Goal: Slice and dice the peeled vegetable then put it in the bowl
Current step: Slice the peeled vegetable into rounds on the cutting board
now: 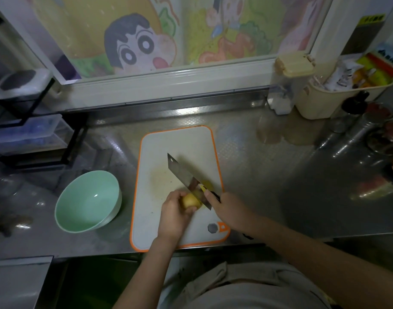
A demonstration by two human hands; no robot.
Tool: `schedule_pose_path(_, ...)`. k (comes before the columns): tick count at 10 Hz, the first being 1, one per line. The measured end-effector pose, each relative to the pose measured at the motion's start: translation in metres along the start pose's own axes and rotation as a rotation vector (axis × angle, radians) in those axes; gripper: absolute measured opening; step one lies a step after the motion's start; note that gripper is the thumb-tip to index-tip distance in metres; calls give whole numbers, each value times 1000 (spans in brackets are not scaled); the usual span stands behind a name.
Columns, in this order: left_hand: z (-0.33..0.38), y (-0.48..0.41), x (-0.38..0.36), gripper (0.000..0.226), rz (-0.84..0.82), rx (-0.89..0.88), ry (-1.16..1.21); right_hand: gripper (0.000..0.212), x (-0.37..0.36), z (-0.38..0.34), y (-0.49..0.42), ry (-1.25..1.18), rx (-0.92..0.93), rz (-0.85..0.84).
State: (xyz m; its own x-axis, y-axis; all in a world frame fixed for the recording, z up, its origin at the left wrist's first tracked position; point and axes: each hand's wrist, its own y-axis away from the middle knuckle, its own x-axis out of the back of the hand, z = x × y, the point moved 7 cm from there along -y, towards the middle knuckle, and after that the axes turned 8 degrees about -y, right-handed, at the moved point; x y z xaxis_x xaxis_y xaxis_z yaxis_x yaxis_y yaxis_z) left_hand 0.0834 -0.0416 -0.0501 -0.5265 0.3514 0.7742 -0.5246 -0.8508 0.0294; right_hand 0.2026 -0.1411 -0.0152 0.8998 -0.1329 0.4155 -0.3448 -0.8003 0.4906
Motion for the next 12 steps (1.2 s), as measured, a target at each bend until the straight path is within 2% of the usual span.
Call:
schedule_pose_path(2, 3, -2, 2, 35, 7, 14, 3, 64, 2, 2, 9, 39, -19, -7)
schedule_pose_path(4, 3, -4, 2, 36, -5, 46, -15, 67, 2, 0, 20, 66, -35, -44)
schedule_pose_path(5, 5, -4, 2, 36, -9, 37, -28, 60, 3, 5, 24, 56, -102, -8)
schedule_pose_path(6, 8, -4, 2, 37, -12, 26, -39, 51, 8, 3, 22, 154, -128, 57)
schedule_pose_path(7, 7, -6, 2, 37, -22, 24, -45, 64, 7, 1, 21, 204, -166, 47)
schedule_pose_path(8, 9, -6, 0, 34, -41, -5, -71, 64, 2, 0, 17, 236, -142, 2)
schedule_pose_path(9, 13, -4, -1, 31, -41, -50, -105, 55, -4, 0, 14, 134, -228, 13)
schedule_pose_path(10, 16, -1, 0, 29, -26, -78, -133, 52, -5, -13, 4, 183, -187, 14)
schedule_pose_path(11, 18, -2, 0, 29, -27, -92, -154, 51, -13, -19, -3, 287, -153, -70)
schedule_pose_path(12, 14, -4, 1, 31, -31, -73, -133, 47, -8, -26, 2, 164, -177, -51)
